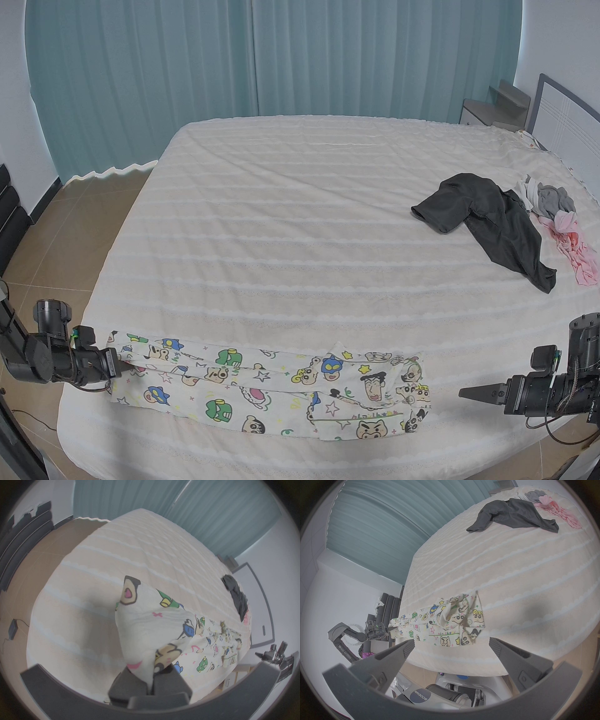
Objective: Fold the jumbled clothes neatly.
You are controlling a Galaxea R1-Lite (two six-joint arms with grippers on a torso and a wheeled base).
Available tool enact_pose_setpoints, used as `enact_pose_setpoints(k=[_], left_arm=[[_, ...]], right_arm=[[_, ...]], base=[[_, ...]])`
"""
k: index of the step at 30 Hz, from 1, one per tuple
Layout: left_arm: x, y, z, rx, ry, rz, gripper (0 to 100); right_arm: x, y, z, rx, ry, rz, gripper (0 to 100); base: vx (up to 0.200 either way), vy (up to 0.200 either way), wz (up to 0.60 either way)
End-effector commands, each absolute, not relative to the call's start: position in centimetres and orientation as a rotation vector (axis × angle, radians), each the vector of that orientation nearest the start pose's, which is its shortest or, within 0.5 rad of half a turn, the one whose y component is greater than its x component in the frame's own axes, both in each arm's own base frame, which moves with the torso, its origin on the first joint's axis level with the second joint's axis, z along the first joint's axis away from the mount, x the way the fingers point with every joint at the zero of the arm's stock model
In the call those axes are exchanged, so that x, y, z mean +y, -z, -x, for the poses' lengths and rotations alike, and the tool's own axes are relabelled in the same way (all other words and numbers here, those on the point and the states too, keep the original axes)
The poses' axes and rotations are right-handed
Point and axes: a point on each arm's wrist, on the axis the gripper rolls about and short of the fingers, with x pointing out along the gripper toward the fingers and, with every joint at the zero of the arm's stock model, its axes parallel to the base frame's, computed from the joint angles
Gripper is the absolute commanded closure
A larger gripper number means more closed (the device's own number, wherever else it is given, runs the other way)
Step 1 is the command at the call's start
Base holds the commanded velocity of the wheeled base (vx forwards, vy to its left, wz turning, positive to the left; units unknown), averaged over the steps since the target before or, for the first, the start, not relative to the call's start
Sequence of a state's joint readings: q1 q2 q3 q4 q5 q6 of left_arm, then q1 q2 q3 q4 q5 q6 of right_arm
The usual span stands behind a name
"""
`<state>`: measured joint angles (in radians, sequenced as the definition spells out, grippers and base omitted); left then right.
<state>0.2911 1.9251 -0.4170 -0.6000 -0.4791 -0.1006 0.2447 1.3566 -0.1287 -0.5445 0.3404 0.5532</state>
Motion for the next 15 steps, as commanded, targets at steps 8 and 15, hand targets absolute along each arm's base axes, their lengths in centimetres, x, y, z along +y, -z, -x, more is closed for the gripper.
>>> enact_pose_setpoints(k=[8, 15], left_arm=[[10.5, -4.8, -23.1, 0.75, 0.015, 0.504, 100], [6.8, -7.8, -22.5, 0.731, 0.075, 0.467, 100]], right_arm=[[4.2, -9.0, -13.8, 0.831, -0.358, -0.551, 0], [4.2, -9.0, -13.8, 0.831, -0.356, -0.553, 0]], base=[[0.0, 0.0, 0.0], [0.0, 0.0, 0.0]])
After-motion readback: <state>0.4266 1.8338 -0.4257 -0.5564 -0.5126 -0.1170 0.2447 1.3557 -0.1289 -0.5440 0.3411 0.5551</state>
